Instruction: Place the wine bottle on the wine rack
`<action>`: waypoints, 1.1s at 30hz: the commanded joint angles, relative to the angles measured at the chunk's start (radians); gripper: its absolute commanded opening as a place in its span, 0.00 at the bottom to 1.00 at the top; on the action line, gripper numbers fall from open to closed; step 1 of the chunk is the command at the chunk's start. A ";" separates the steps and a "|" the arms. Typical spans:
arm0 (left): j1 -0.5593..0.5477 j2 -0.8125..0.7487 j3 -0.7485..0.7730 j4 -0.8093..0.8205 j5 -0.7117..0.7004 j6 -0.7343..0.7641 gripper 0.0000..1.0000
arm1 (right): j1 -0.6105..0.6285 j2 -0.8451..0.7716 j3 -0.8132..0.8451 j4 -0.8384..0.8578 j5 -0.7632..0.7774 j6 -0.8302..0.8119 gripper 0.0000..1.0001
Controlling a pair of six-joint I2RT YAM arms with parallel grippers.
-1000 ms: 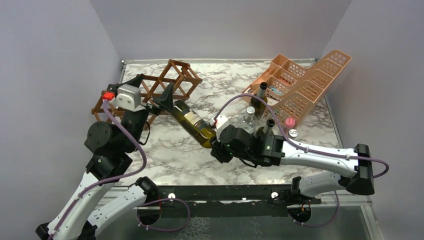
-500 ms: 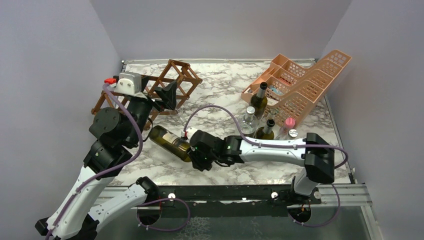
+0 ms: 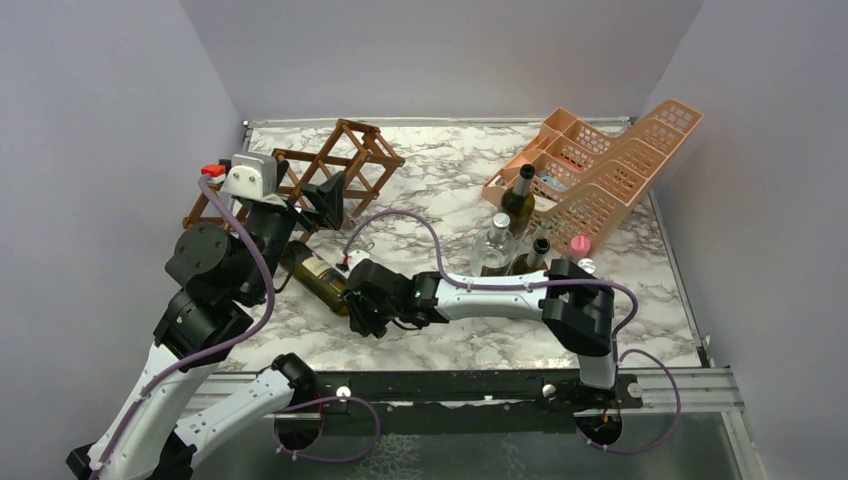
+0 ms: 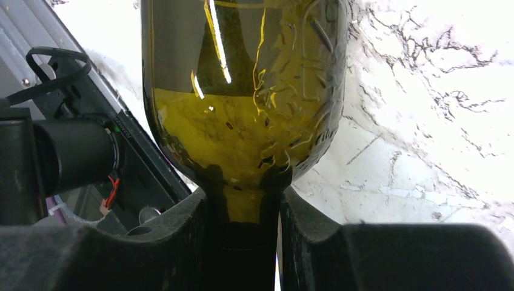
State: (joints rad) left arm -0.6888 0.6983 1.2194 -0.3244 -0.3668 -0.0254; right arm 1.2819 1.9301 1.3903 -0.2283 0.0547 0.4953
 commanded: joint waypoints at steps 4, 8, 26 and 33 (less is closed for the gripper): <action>0.002 -0.022 0.015 -0.016 0.001 0.034 0.99 | 0.006 0.044 0.135 0.153 0.056 0.044 0.01; 0.002 -0.021 0.017 -0.015 0.014 0.037 0.99 | 0.006 0.081 0.180 0.133 0.072 0.057 0.01; 0.002 -0.048 0.048 -0.016 0.052 0.034 0.99 | -0.002 0.184 0.305 0.090 0.156 0.144 0.01; 0.002 -0.030 0.054 -0.015 0.061 0.037 0.99 | -0.015 0.248 0.380 0.134 0.176 0.165 0.01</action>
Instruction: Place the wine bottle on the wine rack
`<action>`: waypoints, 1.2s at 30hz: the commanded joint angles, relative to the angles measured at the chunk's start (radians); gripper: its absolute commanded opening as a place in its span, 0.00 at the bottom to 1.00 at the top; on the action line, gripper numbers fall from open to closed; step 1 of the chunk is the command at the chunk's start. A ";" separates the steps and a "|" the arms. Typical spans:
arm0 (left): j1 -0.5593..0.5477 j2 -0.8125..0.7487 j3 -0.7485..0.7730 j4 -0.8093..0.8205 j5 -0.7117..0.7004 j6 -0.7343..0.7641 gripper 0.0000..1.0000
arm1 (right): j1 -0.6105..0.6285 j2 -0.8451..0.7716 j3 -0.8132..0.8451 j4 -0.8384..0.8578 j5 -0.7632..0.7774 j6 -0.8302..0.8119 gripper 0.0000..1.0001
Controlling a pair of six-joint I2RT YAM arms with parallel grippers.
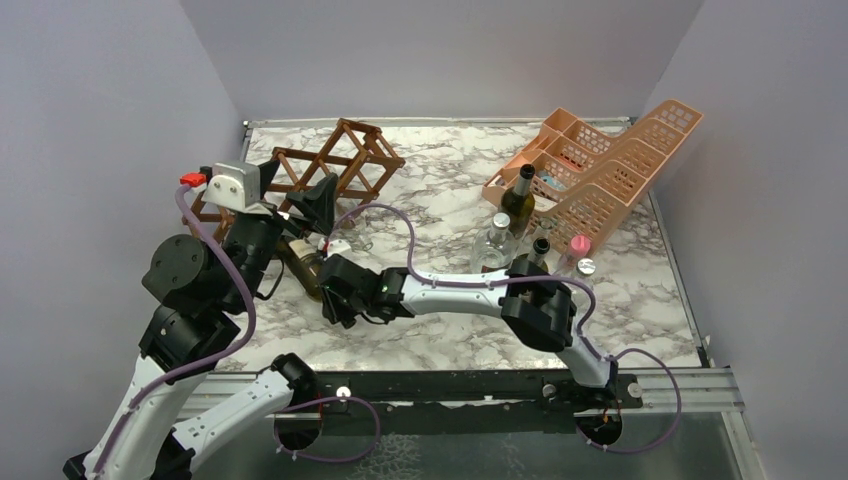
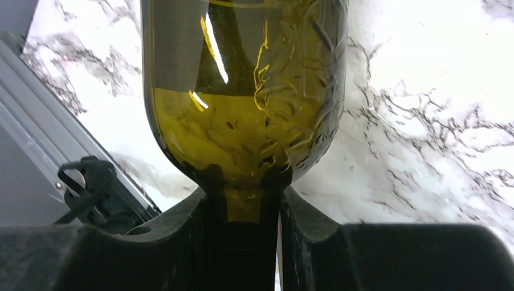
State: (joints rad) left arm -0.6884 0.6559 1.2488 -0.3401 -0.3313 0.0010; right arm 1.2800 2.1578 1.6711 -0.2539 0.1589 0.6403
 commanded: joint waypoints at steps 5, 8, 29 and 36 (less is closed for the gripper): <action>0.001 0.013 0.026 0.001 0.023 0.011 0.99 | -0.033 0.064 0.145 0.167 0.074 0.067 0.01; 0.001 0.014 0.026 0.001 0.023 0.011 0.99 | -0.048 0.083 0.158 0.178 0.076 0.092 0.01; 0.003 0.034 0.017 0.001 0.023 0.013 0.99 | -0.075 0.073 0.110 0.270 -0.036 -0.009 0.01; 0.001 0.027 0.015 0.001 0.023 0.012 0.99 | -0.082 0.125 0.177 0.273 -0.059 -0.045 0.01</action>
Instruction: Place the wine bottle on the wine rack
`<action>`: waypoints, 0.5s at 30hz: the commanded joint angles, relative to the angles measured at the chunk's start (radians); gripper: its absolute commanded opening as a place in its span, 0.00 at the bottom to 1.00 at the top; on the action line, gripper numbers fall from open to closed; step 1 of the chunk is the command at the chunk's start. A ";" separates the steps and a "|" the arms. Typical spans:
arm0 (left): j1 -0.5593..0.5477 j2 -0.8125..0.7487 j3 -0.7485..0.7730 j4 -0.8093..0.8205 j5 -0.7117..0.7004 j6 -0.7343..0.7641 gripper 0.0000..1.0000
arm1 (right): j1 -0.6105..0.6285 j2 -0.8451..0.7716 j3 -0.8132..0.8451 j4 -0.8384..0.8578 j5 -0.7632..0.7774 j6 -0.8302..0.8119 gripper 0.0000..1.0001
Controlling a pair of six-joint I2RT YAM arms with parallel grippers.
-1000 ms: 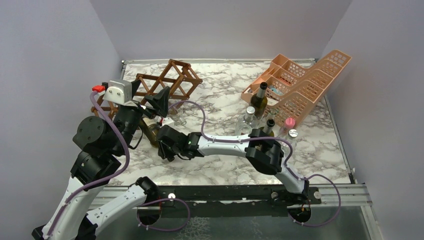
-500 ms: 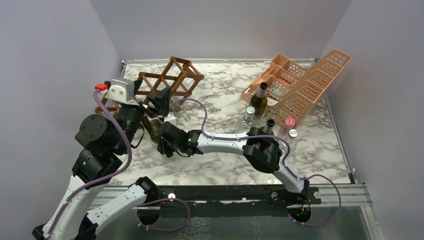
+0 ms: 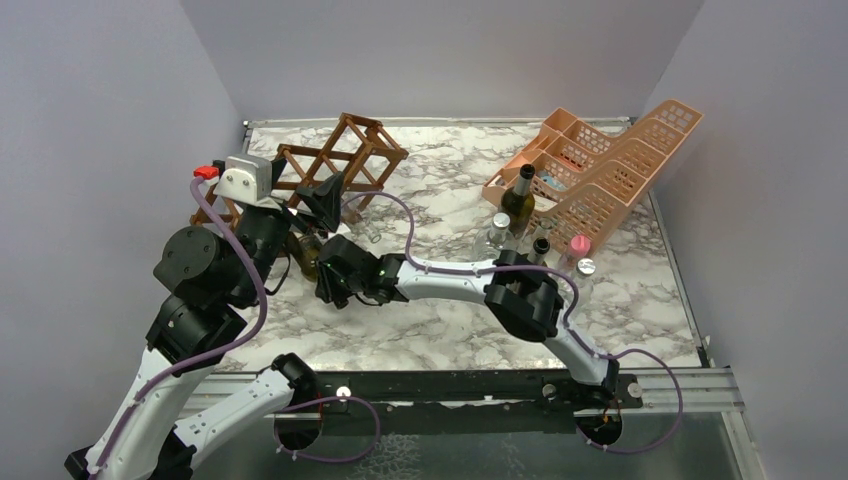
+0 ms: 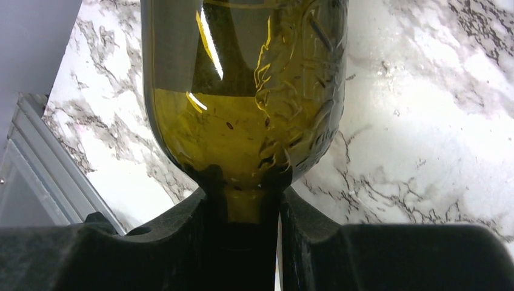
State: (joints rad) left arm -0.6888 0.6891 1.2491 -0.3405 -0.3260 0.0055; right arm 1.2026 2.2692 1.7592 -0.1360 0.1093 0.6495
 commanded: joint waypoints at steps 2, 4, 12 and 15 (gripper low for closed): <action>0.002 -0.008 0.013 0.001 0.018 0.007 0.99 | -0.033 0.033 0.118 0.152 -0.029 -0.069 0.02; 0.002 -0.007 0.012 0.000 0.018 0.007 0.99 | -0.036 0.050 0.147 0.141 -0.045 -0.089 0.04; 0.002 -0.006 0.006 0.000 0.025 0.007 0.99 | -0.044 0.103 0.226 0.107 -0.042 -0.089 0.15; 0.003 -0.009 0.001 -0.001 0.024 0.008 0.99 | -0.050 0.120 0.257 0.086 -0.043 -0.073 0.22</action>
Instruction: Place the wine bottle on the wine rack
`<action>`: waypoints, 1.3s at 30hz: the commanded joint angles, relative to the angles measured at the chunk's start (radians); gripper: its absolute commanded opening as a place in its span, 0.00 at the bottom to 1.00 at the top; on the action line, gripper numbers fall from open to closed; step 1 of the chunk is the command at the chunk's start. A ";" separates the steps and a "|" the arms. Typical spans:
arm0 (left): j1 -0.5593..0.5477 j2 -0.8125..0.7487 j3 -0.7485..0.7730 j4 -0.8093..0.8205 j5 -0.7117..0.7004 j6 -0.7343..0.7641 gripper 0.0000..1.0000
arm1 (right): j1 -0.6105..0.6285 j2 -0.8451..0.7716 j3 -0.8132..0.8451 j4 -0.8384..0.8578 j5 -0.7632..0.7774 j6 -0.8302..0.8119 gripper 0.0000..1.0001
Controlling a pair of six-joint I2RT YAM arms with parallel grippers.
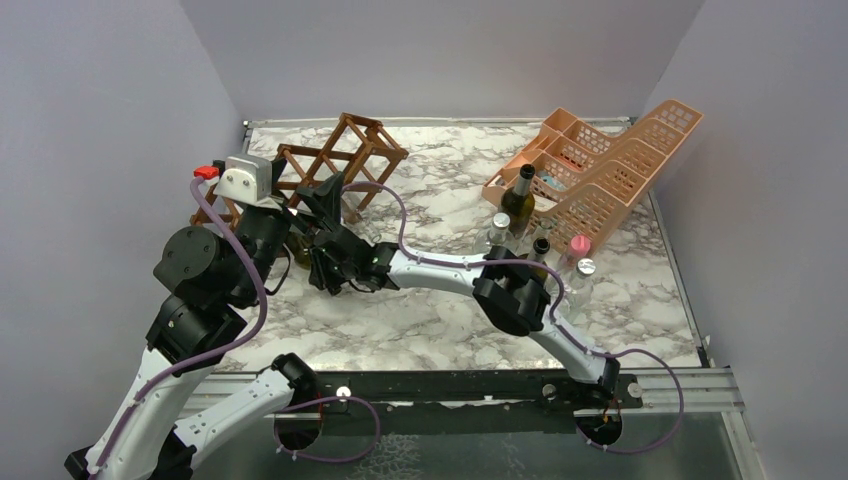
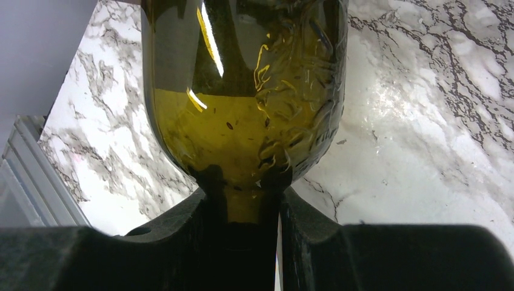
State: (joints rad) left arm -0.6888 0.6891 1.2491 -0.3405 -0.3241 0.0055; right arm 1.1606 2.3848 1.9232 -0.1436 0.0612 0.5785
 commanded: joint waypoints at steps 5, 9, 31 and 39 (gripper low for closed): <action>0.001 -0.011 -0.001 -0.001 0.025 0.008 0.99 | -0.022 0.027 0.117 0.082 -0.007 0.010 0.31; 0.002 -0.013 -0.003 -0.002 0.027 0.008 0.99 | -0.027 0.045 0.136 0.082 -0.008 0.006 0.36; 0.002 -0.015 -0.011 -0.004 0.021 0.017 0.99 | -0.042 0.085 0.155 0.168 0.011 -0.001 0.38; 0.002 -0.013 -0.014 -0.004 0.019 0.019 0.99 | -0.046 0.109 0.159 0.204 0.024 -0.010 0.39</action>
State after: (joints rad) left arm -0.6888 0.6834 1.2465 -0.3405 -0.3218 0.0116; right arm 1.1217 2.4630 2.0396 -0.0284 0.0620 0.5842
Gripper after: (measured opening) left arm 0.989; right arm 0.391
